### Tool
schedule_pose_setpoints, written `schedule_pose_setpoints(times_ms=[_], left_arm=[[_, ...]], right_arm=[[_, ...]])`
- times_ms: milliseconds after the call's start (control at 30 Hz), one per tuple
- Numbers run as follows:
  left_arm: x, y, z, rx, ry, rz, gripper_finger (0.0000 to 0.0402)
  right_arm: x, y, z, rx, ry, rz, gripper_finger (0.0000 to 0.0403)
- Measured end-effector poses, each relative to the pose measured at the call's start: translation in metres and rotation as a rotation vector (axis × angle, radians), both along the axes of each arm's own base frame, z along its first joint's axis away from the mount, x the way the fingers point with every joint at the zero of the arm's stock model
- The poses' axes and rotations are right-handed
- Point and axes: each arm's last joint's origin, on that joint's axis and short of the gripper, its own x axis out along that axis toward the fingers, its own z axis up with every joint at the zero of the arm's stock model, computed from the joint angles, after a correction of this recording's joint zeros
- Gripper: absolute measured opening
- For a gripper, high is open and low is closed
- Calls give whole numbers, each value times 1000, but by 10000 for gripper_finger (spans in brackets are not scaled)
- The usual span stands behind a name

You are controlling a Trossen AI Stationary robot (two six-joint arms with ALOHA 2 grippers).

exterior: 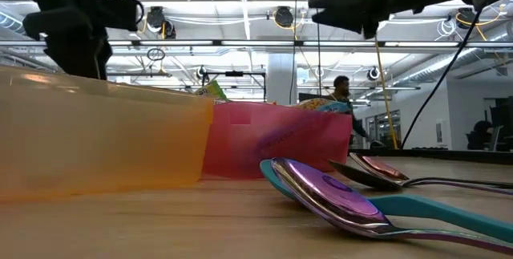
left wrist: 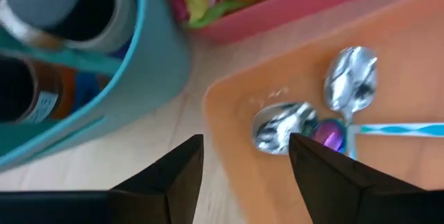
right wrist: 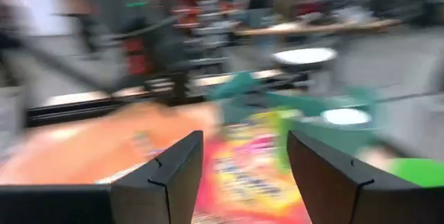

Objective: Pick & Place Food Item
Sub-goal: Put the black spoon into the orange bin

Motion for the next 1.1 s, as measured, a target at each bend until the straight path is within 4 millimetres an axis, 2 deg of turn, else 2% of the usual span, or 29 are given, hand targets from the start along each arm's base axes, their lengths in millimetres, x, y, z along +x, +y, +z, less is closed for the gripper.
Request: schedule_pose_setpoints(times_ms=[100, 233, 467, 700, 1100], left_arm=[[5, -1, 1, -4, -39, -37, 217], [9, -3, 3, -6, -84, -66, 216], [17, -5, 6, -24, -168, -66, 216], [24, -6, 11, -26, -269, -50, 216], [34, -7, 18, 48, -392, -82, 216]], right_arm=[[1, 6, -4, 98, 25, 201, 210], [-5, 23, -20, 217, 190, 381, 218], [-17, 66, -53, 183, 419, 471, 218], [-23, 98, -104, 72, 652, 554, 205], [-18, 101, -138, 98, 732, 474, 150]])
